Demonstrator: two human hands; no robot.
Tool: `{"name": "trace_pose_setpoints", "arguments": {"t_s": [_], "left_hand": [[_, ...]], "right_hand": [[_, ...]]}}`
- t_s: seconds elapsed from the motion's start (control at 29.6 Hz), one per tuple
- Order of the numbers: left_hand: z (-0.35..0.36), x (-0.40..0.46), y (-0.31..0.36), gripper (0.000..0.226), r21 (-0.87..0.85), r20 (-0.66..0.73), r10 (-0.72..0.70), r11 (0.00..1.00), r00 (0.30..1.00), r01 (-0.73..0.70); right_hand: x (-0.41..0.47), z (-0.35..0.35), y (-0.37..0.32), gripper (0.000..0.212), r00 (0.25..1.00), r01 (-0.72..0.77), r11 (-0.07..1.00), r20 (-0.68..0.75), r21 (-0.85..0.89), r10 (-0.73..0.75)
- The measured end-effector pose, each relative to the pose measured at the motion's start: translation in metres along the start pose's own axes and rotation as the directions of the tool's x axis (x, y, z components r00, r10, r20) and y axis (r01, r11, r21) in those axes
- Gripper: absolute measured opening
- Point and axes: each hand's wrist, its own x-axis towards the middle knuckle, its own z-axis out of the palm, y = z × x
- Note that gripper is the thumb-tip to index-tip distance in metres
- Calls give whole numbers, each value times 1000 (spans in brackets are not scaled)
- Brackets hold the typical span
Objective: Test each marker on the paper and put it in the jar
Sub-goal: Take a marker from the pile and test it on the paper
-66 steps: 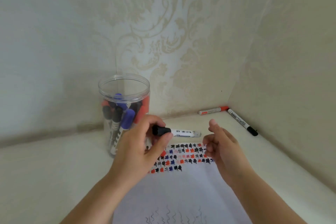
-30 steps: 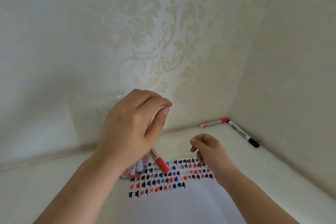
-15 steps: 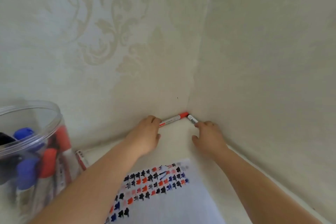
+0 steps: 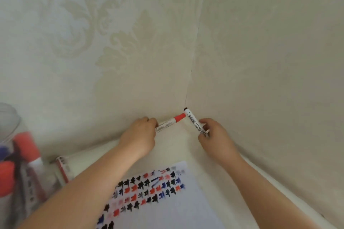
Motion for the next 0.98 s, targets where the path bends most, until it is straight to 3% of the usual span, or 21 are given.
{"name": "trace_pose_setpoints", "arguments": {"t_s": [0.07, 0.13, 0.24, 0.3, 0.51, 0.61, 0.71, 0.81, 0.98], "left_hand": [[-15, -29, -6, 22, -34, 4, 43, 999, 999, -43], [-22, -62, -11, 23, -25, -21, 87, 996, 996, -88], [-19, -108, -14, 26, -27, -94, 119, 992, 988, -122], [-16, -130, -13, 25, 17, -126, 156, 988, 980, -155], [-11, -160, -25, 40, 91, -139, 116, 990, 983, -104], [-18, -167, -31, 37, 72, -126, 116, 992, 985, -107], [-27, -173, -30, 31, -113, -178, 107, 985, 978, -128], [-34, -184, -22, 27, -353, -121, 98, 926, 988, -135], [-31, -187, -20, 12, -438, -118, 140, 881, 983, -178]], "right_hand": [[-21, -9, -12, 38, 987, -138, 937, 122, 322, 103], [-44, -10, -26, 35, 945, -271, 779, 310, 565, 104], [-73, 3, -45, 19, 866, -437, 552, 498, 710, 45], [-89, 14, -58, 4, 843, -497, 471, 533, 729, 65], [-123, 40, -78, 23, 870, -464, 542, 475, 701, 132], [-133, 45, -79, 27, 912, -392, 578, 383, 716, 145], [-139, 45, -79, 22, 951, -268, 639, 304, 721, 56], [-143, 47, -80, 12, 952, -195, 643, 301, 740, -58], [-147, 53, -86, 12, 918, -92, 638, 314, 764, -244]]}}
